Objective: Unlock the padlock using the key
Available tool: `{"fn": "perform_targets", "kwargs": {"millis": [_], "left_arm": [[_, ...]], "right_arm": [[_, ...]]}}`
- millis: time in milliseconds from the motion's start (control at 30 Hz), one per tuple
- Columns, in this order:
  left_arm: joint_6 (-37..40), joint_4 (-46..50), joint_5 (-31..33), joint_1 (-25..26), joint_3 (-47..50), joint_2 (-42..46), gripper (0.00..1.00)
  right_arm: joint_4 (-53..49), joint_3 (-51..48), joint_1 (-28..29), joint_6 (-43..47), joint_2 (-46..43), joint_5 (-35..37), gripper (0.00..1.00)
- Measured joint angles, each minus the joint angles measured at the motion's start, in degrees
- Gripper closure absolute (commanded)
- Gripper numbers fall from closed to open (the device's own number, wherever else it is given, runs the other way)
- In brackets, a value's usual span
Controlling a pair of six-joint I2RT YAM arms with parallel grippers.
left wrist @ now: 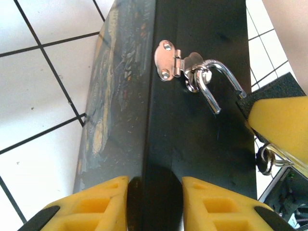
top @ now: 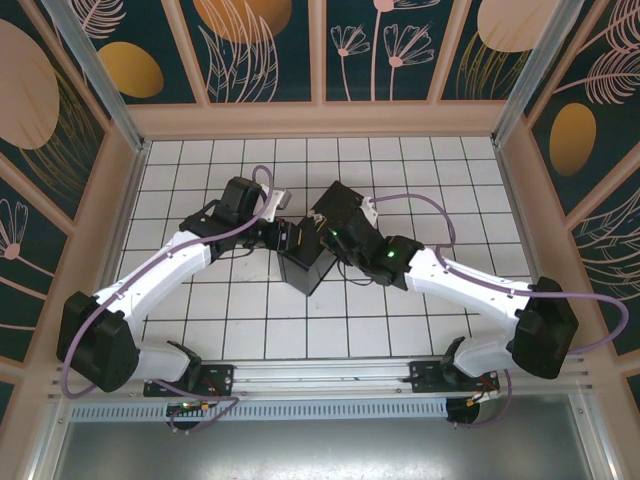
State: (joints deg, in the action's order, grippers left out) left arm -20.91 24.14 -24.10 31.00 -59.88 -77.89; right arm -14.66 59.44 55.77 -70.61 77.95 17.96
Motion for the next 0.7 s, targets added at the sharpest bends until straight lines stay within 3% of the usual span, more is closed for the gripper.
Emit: {"fn": "perform_targets", "kwargs": {"millis": [167, 267, 533, 700], "left_arm": [[-4.28, -2.54, 0.17, 0.42, 1.27, 0.44, 0.72], [-5.16, -2.58, 1.03, 0.42, 1.29, 0.50, 0.71], [-6.01, -3.80, 3.39, 0.85, 1.49, 0.79, 0.72], [-7.28, -6.16, 4.87, 1.92, 2.36, 0.81, 0.58]], "right_arm": [[-5.20, 1.97, 5.33, -5.01, 1.57, 9.09, 1.00], [-0.83, -0.31, 6.86, -7.41, 2.10, 12.85, 1.00], [-0.66, 0.81, 6.38, -7.08, 2.73, 14.80, 1.00], [-6.82, 6.47, 4.15, -1.42, 5.81, 11.41, 1.00]]}}
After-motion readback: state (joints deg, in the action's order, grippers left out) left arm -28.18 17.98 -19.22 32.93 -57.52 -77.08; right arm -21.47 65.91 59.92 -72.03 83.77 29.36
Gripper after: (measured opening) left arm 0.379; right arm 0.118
